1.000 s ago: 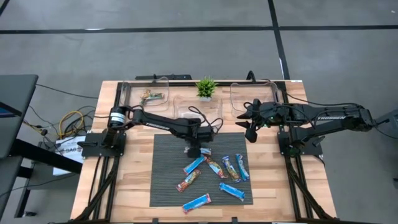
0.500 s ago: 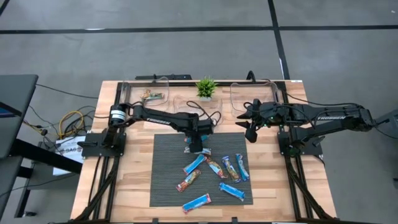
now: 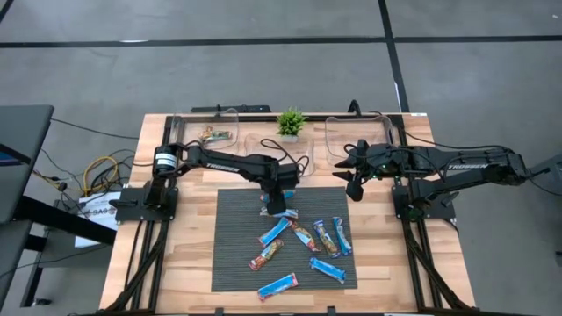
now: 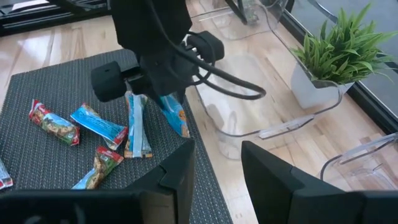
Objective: Pick and place Granola Bars by type
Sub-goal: Put the blue granola bar into the left transparent bin
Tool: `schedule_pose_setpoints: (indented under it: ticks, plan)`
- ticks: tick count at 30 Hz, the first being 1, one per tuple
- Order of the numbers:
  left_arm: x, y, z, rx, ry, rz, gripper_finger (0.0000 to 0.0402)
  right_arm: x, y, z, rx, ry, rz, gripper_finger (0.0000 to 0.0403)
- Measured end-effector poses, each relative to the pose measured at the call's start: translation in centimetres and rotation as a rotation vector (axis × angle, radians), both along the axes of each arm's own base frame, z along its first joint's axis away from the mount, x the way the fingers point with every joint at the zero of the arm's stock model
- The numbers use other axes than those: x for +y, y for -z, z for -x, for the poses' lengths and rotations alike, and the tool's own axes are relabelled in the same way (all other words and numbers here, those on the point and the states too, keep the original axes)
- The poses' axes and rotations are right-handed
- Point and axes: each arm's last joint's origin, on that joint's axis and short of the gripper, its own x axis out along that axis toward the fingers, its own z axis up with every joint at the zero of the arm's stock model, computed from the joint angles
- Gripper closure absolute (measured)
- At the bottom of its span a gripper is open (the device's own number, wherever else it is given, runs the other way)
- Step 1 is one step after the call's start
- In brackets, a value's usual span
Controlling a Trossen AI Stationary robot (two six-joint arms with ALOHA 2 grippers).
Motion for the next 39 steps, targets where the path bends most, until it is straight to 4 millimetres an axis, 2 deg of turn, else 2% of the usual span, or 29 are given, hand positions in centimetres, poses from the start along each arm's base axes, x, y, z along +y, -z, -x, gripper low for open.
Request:
schedule_pose_setpoints:
  ticks: [6, 13, 24, 33, 39]
  plan:
    - [-1.0, 0.3, -0.1, 0.009, 0.053, -0.032, 0.0258, -0.1, 0.0, 0.0, 0.0, 0.004, 0.0, 0.028]
    - [-0.6, 0.3, 0.0, 0.024, 0.029, -0.131, 0.0258, -0.1, -0.1, 0.0, -0.008, 0.007, 0.002, 0.028]
    - [-0.5, 0.1, 0.0, 0.04, 0.025, -0.151, 0.0258, -0.1, -0.1, 0.0, -0.008, 0.008, 0.003, 0.028]
    - [-2.6, -2.9, -1.1, 0.006, 0.053, -0.212, 0.0258, -0.1, -0.1, 0.0, -0.008, 0.008, 0.003, 0.028]
    - [-4.5, -2.5, -0.7, 0.026, 0.067, -0.193, 0.0258, -0.1, -0.1, 0.0, -0.008, 0.008, 0.003, 0.028]
